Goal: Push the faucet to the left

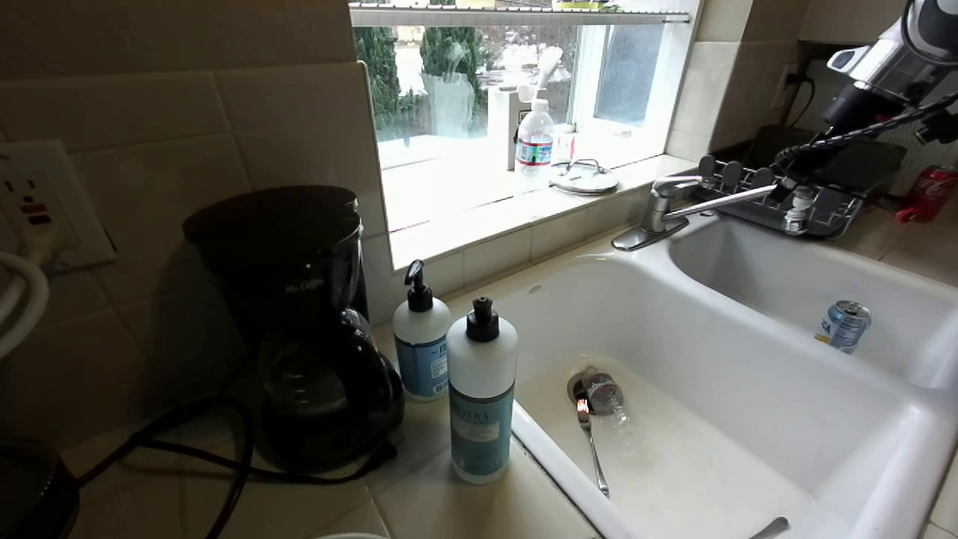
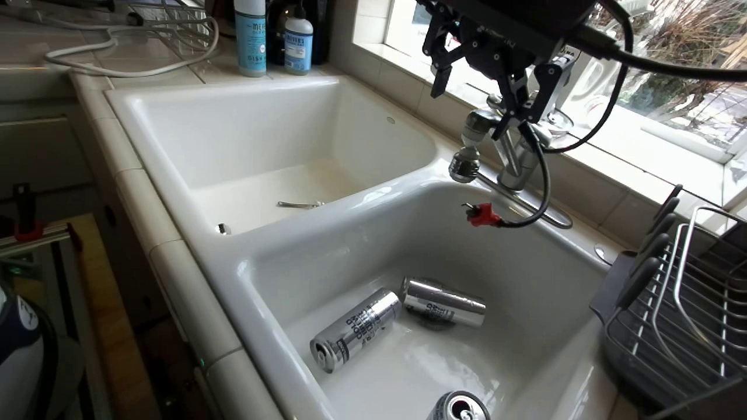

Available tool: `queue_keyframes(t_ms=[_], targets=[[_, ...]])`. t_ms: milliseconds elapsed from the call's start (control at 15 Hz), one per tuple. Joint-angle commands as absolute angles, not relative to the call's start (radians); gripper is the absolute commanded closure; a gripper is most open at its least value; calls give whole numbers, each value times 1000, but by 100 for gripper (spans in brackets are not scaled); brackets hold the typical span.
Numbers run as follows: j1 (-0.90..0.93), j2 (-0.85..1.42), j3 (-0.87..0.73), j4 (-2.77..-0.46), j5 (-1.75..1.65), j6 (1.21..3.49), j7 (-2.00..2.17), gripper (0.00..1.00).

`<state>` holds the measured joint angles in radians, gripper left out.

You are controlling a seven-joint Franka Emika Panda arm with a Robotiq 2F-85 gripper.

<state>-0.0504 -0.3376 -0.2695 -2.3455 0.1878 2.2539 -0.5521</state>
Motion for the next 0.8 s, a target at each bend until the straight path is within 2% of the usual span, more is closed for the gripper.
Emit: queue_keyframes(t_ms=[0,733], targets=[[15,-343,-257,-2339,270,2183,-635,0],[101,-288,-207,-2292,405,2142,-850,0]])
